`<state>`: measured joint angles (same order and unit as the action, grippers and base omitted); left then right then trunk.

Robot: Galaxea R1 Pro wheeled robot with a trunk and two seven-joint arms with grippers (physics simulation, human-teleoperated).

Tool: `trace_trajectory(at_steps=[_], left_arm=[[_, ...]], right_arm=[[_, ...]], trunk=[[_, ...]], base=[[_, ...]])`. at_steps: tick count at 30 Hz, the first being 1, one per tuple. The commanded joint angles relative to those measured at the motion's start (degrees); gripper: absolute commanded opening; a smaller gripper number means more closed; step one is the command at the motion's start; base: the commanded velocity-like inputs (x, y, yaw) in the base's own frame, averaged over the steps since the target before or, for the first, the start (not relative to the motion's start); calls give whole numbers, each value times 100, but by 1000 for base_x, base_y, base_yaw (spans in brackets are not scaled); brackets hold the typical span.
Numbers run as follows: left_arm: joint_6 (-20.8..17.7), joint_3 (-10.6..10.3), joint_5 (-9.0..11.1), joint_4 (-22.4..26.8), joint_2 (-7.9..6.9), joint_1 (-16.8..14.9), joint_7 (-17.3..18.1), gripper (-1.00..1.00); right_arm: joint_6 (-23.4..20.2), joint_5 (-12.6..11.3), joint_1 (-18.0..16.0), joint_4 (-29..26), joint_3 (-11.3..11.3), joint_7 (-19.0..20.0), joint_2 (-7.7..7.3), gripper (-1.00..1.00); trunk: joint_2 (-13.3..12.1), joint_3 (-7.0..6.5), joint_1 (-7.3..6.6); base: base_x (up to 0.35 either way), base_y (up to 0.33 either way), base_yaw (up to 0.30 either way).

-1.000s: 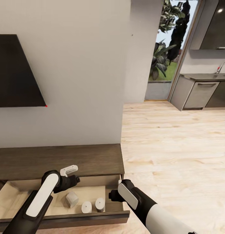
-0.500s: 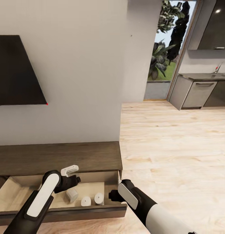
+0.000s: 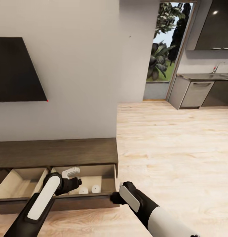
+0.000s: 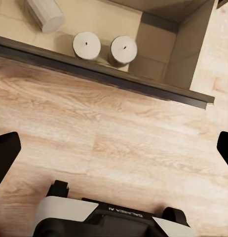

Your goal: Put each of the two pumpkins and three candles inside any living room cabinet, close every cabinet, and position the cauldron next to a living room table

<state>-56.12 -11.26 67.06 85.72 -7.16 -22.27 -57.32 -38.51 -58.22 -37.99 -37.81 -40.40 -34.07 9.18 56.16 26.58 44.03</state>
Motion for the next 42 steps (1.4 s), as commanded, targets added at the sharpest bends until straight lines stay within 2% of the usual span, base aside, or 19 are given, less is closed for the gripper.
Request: trace_trajectory(at_steps=[1,9,28,38,42], left_arm=[[-13,-12,50,6,-4,-6,-60,100],[-13,-50,53,6,-4,-4,-65,100],[-11,-72,53,-81,-4,-5,-31,100],[-5,-78,28,-81,-4,-5,-58,100],[-4,-78,26,-81,-4,-4,-60,100]], right_arm=[[-1,-58,-6,-7,-26,-55,-3,100],[-7,-58,-6,-7,-28,-56,-3,100],[-1,-58,-6,1,-28,-53,-3,100],[10,-58,-6,-1,-29,-50,-3,100],[22,-58,-6,0,-29,-53,-3,100]], trunk=[[5,7,-2],[5,7,-2],[5,7,-2],[5,7,-2],[166,78,86]], base=[[-225,-180,0],[-259,-151,0],[-289,-6,0],[-39,0,0],[-1,0,0]])
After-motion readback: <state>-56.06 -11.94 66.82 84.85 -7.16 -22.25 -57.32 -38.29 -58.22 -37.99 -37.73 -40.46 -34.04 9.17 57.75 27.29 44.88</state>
